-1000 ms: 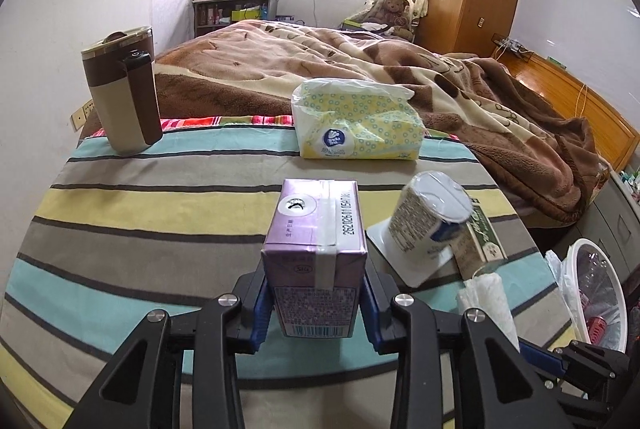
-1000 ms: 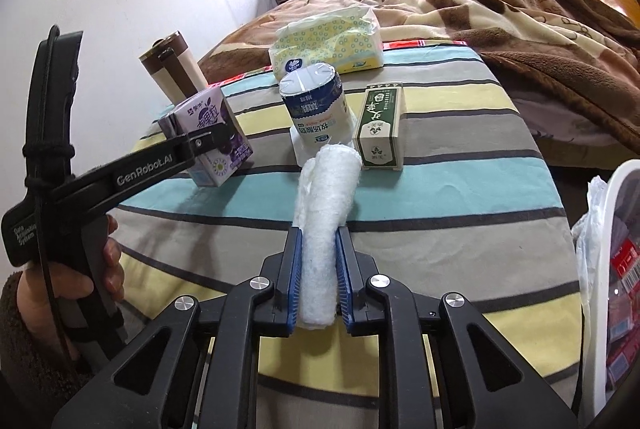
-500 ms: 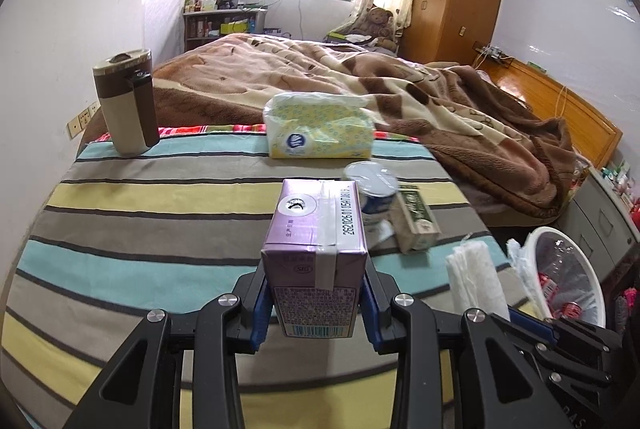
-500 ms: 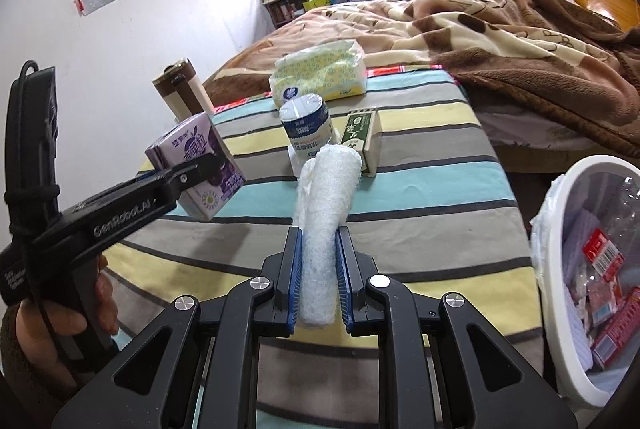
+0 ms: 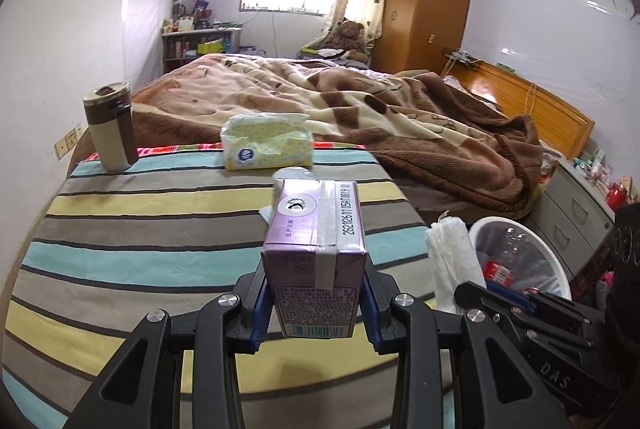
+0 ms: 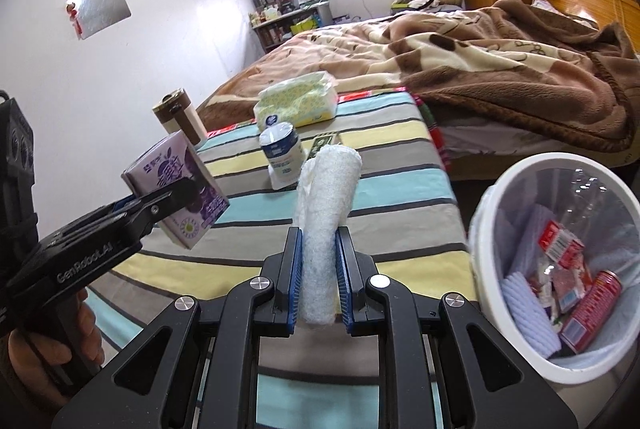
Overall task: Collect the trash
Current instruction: 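Carry the juice box and tissue over the white wastebasket with both tools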
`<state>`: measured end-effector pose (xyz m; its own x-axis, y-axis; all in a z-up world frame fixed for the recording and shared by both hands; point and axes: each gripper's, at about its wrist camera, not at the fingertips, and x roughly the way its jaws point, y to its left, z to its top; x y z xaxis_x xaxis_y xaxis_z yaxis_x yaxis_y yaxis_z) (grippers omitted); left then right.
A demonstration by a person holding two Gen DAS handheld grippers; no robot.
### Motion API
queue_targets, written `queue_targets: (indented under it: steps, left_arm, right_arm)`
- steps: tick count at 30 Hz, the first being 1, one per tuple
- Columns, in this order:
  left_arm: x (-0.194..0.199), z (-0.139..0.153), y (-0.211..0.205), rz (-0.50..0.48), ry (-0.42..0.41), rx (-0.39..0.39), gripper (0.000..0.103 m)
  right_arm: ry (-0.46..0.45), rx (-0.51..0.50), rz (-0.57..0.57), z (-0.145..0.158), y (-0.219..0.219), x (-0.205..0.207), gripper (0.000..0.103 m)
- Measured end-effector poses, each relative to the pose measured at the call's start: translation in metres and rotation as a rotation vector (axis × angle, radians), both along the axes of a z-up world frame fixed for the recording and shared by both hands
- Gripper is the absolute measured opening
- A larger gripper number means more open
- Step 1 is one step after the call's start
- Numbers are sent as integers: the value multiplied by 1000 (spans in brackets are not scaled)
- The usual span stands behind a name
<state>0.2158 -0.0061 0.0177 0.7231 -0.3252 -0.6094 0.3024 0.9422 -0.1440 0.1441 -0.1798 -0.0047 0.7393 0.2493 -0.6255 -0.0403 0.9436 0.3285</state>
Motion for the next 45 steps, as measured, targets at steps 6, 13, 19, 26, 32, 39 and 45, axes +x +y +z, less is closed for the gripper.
queue_targets:
  steps: [6, 13, 19, 26, 32, 39, 45]
  left_arm:
    - [-19, 7, -15, -25, -16, 1, 38]
    - [-39, 16, -42, -75, -39, 6, 38]
    - [-52, 21, -74, -134, -51, -3, 38]
    - [-62, 20, -113, -213, -47, -13, 38]
    - [-63, 15, -146, -278, -26, -23, 38]
    - [-59, -2, -182, -350, 22, -24, 38]
    - [-54, -16, -208, -386, 55, -15, 38]
  right_arm:
    - [-22, 9, -39, 5, -20, -14, 17]
    - [-46, 13, -96, 11, -47, -29, 17]
    - [-56, 4, -151, 13, -74, -41, 17]
    - [-61, 4, -217, 14, -104, -51, 17]
    - [-48, -8, -271, 12, -130, -54, 17]
    - [-10, -27, -311, 1, -152, -57, 17]
    - [23, -22, -329, -7, -166, -57, 17]
